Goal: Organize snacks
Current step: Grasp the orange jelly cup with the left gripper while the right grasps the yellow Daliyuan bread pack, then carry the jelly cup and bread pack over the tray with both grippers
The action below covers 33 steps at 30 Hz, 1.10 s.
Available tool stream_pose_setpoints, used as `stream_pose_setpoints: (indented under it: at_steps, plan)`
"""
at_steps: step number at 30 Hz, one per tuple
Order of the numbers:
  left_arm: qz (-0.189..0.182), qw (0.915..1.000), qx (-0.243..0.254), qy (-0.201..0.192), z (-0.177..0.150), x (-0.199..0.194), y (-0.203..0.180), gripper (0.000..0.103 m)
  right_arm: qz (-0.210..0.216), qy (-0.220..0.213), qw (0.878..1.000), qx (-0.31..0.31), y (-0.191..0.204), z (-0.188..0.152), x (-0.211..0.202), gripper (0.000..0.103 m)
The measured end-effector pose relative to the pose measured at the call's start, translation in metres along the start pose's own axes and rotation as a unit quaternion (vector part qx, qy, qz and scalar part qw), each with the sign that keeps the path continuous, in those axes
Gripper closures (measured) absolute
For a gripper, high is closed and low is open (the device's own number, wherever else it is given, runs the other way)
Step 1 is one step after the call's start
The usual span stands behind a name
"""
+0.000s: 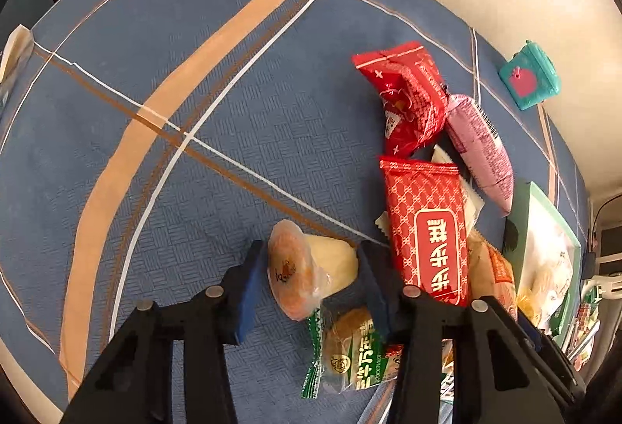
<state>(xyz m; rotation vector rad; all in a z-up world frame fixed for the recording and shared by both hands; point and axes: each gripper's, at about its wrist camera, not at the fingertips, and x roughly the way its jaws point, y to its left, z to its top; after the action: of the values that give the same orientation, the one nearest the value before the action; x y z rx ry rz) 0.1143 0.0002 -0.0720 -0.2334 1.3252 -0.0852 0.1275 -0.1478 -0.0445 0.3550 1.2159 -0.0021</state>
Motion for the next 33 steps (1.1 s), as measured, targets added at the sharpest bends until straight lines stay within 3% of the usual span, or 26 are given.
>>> stream_pose_setpoints:
  at_steps: [11,22,29,33]
  plan:
    - [-0.01,0.9991,-0.016,-0.037,0.013,-0.031,0.012,0.065,0.017,-0.01,1.0,0.011,-0.007,-0.004,-0.018,0.064]
    - [-0.015,0.9967,0.004,-0.079,0.009,-0.067,-0.003,0.065,0.05,-0.037,0.998,0.01,-0.006,-0.01,-0.057,0.064]
    - [-0.018,0.9932,0.058,-0.099,-0.002,-0.076,-0.052,0.065,0.048,-0.041,0.998,0.027,-0.024,-0.009,-0.07,0.064]
    - [-0.039,0.9921,0.085,-0.084,-0.011,-0.068,-0.08,0.065,0.024,-0.051,0.997,0.05,-0.05,-0.004,-0.077,0.064]
